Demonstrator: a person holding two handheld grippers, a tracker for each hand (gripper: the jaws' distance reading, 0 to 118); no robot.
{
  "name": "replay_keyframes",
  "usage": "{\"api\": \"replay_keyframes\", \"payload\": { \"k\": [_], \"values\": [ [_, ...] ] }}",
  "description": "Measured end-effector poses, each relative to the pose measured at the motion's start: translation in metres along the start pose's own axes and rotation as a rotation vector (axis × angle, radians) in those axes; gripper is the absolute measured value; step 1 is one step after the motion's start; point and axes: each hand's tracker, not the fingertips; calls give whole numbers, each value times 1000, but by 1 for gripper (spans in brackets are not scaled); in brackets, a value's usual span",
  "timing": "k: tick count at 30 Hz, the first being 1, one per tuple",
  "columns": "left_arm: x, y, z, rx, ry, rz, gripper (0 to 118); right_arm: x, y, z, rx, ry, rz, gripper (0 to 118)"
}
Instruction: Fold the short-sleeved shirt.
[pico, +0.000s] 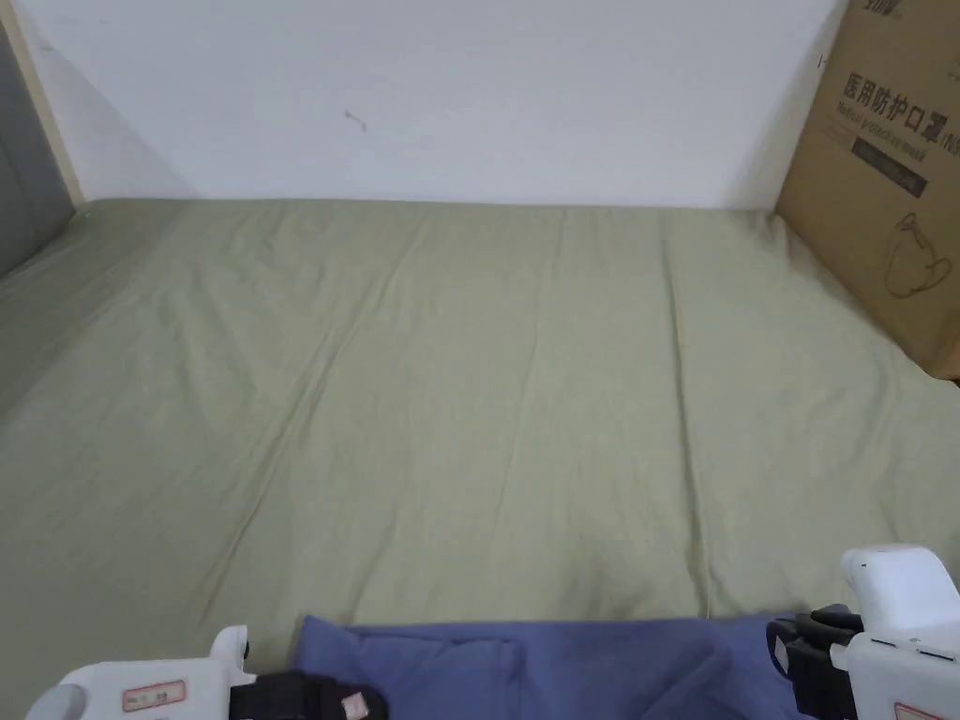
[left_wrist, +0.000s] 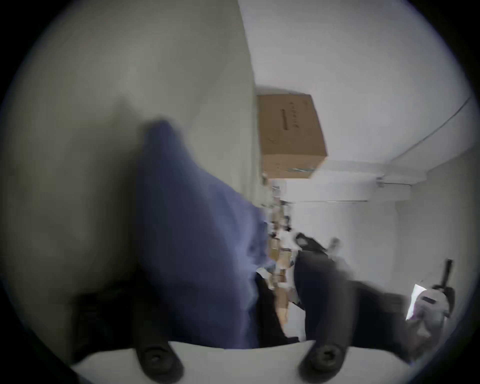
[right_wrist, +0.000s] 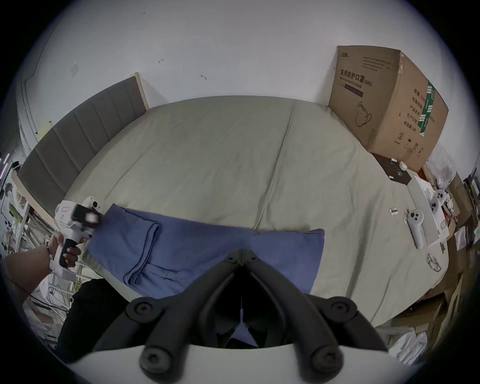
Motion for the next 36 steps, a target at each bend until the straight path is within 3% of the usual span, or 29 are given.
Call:
{"api": "replay_keyframes", "payload": {
  "k": [2,10,16,18,24,28,34,36],
  "values": [
    [-1,-2,3,45,-164,13,8,-3,1,-2,-8,14,-3,0],
    [73,-33,26,133,179,-249,7,-11,12,0,3,53,20,0],
    [134,-49,73,300,920,-528,7,-13,18,10,43,87,27,0],
    [146,-53,79,308,979,-498,7,-13,16,11,49,98,24,0],
    [183,-54,51,232,760,-495,7,-6,7,16,53,114,2,0],
    [221,-69,-21,84,531,-450,7,6,-1,21,49,101,-13,0],
    [229,-73,-124,-87,431,-423,11,21,-8,28,46,78,-45,0],
    [230,-75,-137,-109,340,-398,16,25,-9,29,44,75,-58,0]
  ]
}}
